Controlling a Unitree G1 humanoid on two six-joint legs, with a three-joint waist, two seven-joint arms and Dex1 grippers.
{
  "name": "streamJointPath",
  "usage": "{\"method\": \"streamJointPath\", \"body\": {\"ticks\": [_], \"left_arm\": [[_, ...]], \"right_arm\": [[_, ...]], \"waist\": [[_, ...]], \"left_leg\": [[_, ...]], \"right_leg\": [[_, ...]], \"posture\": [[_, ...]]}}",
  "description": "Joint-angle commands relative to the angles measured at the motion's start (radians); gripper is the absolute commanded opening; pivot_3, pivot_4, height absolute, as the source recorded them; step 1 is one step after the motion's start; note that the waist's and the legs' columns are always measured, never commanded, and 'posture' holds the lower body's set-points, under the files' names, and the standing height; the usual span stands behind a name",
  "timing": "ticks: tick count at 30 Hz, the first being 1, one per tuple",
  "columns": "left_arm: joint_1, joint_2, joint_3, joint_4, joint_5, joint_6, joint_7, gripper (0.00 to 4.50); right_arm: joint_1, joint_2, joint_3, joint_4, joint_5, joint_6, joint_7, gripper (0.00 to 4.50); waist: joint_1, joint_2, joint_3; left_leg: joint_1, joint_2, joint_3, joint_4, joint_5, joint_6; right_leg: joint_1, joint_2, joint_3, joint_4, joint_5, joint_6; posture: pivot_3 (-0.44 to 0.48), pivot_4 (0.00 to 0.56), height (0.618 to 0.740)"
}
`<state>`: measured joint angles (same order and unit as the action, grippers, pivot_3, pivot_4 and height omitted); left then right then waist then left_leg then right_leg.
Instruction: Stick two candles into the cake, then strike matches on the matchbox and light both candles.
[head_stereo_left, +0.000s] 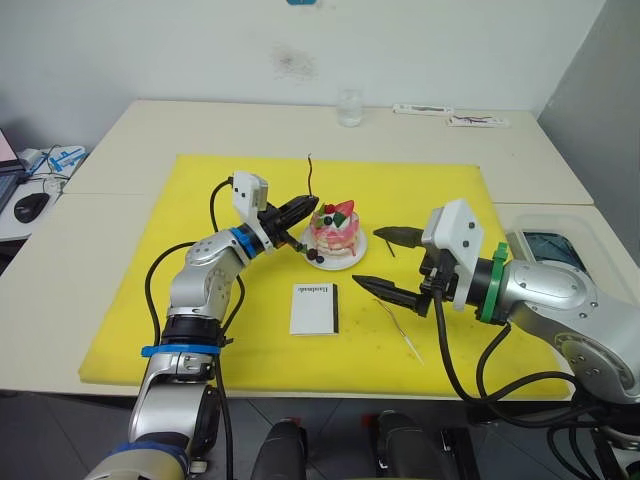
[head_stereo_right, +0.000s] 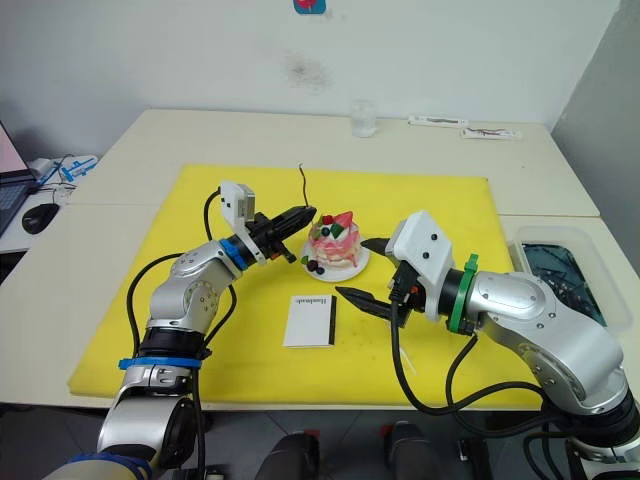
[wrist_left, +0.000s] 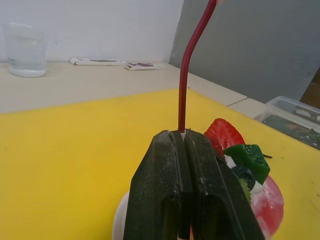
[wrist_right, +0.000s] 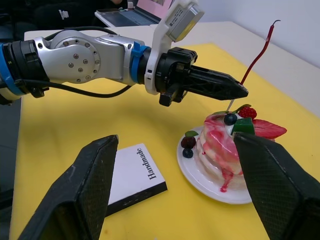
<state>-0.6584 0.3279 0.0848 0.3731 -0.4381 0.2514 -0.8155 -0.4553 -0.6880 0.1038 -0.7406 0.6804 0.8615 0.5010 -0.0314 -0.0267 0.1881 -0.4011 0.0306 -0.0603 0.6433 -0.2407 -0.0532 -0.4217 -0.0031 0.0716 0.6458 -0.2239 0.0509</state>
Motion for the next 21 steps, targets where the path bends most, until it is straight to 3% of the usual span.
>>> {"method": "streamJointPath", "body": {"ticks": [1, 21], "left_arm": [[0.005, -0.007, 0.003, -0.016, 0.011, -0.021, 0.001, 0.00], [0.074, -0.049, -0.016, 0.014, 0.074, -0.082, 0.047, 0.00]], "right_arm": [[-0.008, 0.000, -0.014, -0.036, -0.009, -0.012, 0.005, 3.82], [-0.003, 0.004, -0.006, -0.040, -0.015, -0.018, 0.007, 3.82]], "waist": [[0.000, 0.000, 0.000], [0.000, 0.000, 0.000]], "left_leg": [[0.000, 0.000, 0.000, 0.000, 0.000, 0.000], [0.001, 0.000, 0.000, 0.000, 0.000, 0.000]], "right_leg": [[0.000, 0.000, 0.000, 0.000, 0.000, 0.000], [0.001, 0.000, 0.000, 0.001, 0.000, 0.000]], "posture": [[0.000, 0.150, 0.740], [0.000, 0.150, 0.740]]}}
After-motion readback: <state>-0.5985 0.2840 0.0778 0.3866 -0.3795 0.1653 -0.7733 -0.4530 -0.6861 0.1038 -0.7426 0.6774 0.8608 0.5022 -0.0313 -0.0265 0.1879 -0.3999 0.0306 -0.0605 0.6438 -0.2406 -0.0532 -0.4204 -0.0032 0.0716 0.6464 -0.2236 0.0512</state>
